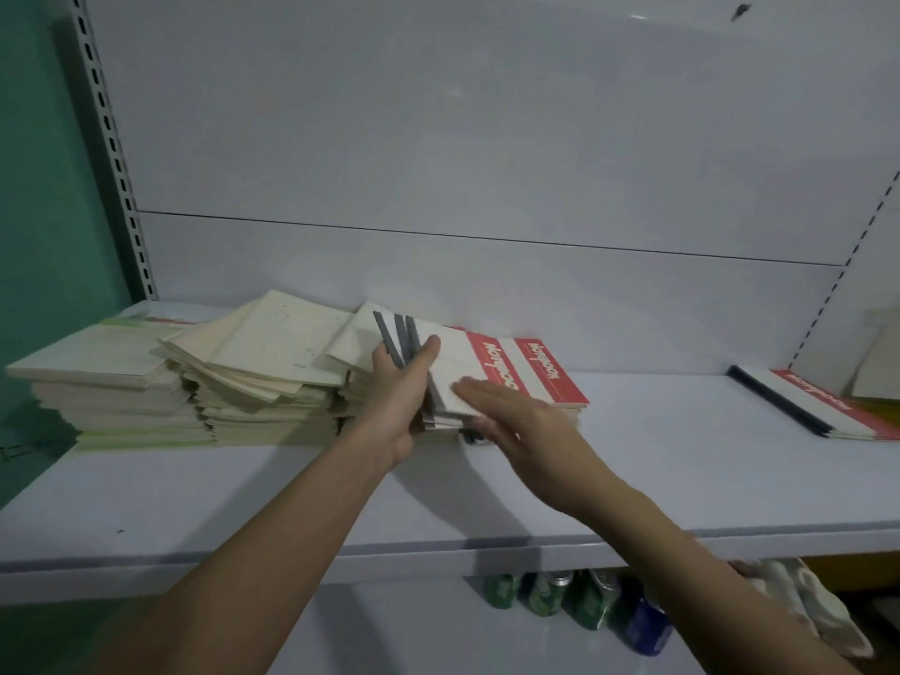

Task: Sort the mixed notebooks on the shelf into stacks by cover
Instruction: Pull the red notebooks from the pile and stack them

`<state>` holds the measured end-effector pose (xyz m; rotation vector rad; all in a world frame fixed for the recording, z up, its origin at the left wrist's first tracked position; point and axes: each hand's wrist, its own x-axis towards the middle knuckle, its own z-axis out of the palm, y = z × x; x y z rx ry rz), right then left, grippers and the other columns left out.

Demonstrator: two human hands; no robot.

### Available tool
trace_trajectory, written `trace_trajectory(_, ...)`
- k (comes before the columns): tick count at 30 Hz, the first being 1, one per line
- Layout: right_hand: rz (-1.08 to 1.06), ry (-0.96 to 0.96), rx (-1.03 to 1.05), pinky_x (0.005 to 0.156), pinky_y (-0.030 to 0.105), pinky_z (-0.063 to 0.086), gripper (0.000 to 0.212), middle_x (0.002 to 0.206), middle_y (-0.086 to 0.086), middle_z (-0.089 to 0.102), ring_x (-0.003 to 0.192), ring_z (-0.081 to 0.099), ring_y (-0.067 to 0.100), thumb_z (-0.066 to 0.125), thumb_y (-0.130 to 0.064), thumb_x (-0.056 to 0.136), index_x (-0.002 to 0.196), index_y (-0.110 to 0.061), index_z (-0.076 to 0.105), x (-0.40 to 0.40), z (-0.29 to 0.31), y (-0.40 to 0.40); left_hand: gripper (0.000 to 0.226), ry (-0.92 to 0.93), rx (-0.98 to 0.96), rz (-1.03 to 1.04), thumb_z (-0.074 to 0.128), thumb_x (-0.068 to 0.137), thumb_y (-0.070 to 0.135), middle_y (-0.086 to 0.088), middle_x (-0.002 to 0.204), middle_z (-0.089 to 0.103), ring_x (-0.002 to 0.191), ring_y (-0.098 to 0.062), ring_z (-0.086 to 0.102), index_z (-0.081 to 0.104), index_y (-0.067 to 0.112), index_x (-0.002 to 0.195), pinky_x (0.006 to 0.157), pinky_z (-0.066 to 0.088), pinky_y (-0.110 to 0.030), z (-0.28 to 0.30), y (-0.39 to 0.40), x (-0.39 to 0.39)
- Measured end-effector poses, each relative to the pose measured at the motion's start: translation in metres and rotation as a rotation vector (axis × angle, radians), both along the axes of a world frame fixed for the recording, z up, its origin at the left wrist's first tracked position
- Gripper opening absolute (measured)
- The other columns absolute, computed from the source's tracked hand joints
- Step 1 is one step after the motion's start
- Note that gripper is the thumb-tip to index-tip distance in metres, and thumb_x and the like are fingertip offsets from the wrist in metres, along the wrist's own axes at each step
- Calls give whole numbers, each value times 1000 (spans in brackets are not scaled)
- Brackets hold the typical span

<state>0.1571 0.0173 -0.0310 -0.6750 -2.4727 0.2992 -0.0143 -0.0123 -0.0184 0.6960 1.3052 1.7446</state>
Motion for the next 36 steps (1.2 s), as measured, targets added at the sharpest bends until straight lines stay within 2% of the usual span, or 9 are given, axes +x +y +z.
trace_trajectory(3, 101, -91, -86, 108, 5, 12, 48, 151, -19, 33, 139, 24, -6, 36, -46, 100, 146, -33, 41, 10, -11, -5, 58, 37, -24, -36, 63, 90, 3, -2, 111, 66, 90, -21, 69, 36, 29, 134, 61, 58, -36, -9, -4, 12)
trace_trajectory(6, -18, 82, -229, 110, 17, 25, 48, 147, -23, 39, 134, 33, -7, 38, -49, 99, 144, -33, 44, 29, -7, 1, 64, 85, -22, -32, 60, 89, -4, 0, 115, 65, 101, -24, 65, 34, 26, 139, 77, 56, -43, -11, -9, 20)
trace_trajectory(8, -175, 283, -302, 97, 23, 41, 41, 126, -30, 47, 114, 49, -6, 47, -42, 99, 138, -30, 45, 44, -2, 6, 60, 85, -3, -40, 60, 90, -2, 1, 115, 66, 104, -23, 64, 35, 25, 137, 84, 55, -46, -4, -10, 31)
trace_trajectory(11, -152, 495, -748, 74, 19, 52, 24, 106, -22, 61, 92, 66, 5, 53, -31, 99, 122, -31, 43, 71, 2, 16, 55, 90, 13, -45, 57, 92, 1, 0, 115, 65, 100, -22, 65, 33, 26, 134, 75, 56, -40, 5, -10, 65)
trace_trajectory(14, -66, 592, -1004, 81, 32, 59, 22, 108, -4, 73, 94, 72, 17, 51, -21, 100, 122, -25, 52, 112, -2, 23, 52, 103, -25, -52, 55, 92, 3, -3, 114, 63, 97, -22, 64, 31, 24, 133, 69, 55, -36, 2, -3, 112)
trace_trajectory(19, -154, 618, -969, 84, 36, 59, 20, 107, -2, 72, 93, 72, 15, 48, -17, 102, 117, -29, 54, 218, -19, 36, 52, 151, -83, -126, 53, 93, 3, -4, 113, 65, 98, -22, 66, 33, 22, 137, 68, 59, -38, -22, 19, 223)
trace_trajectory(26, -443, 667, -918, 81, 41, 60, 49, 122, -2, 63, 98, 69, 16, 52, -28, 99, 145, -26, 35, 357, -38, 78, 54, 342, -126, -251, 59, 85, -7, 0, 123, 63, 111, -17, 60, 40, 19, 128, 89, 55, -36, -39, 62, 373)
trace_trajectory(32, -461, 648, -923, 85, 37, 58, 35, 116, -5, 64, 98, 67, 11, 49, -28, 101, 135, -21, 46, 418, -46, 117, 55, 520, -230, -237, 68, 75, 3, -4, 129, 54, 111, -20, 59, 48, 25, 122, 98, 51, -42, -45, 108, 426)
trace_trajectory(36, -470, 620, -944, 91, 40, 55, 21, 108, 0, 67, 98, 65, 15, 47, -14, 99, 118, -15, 56, 447, -43, 161, 48, 516, -159, -227, 63, 86, -3, 3, 120, 59, 111, -19, 58, 48, 18, 127, 93, 51, -34, -47, 152, 454)
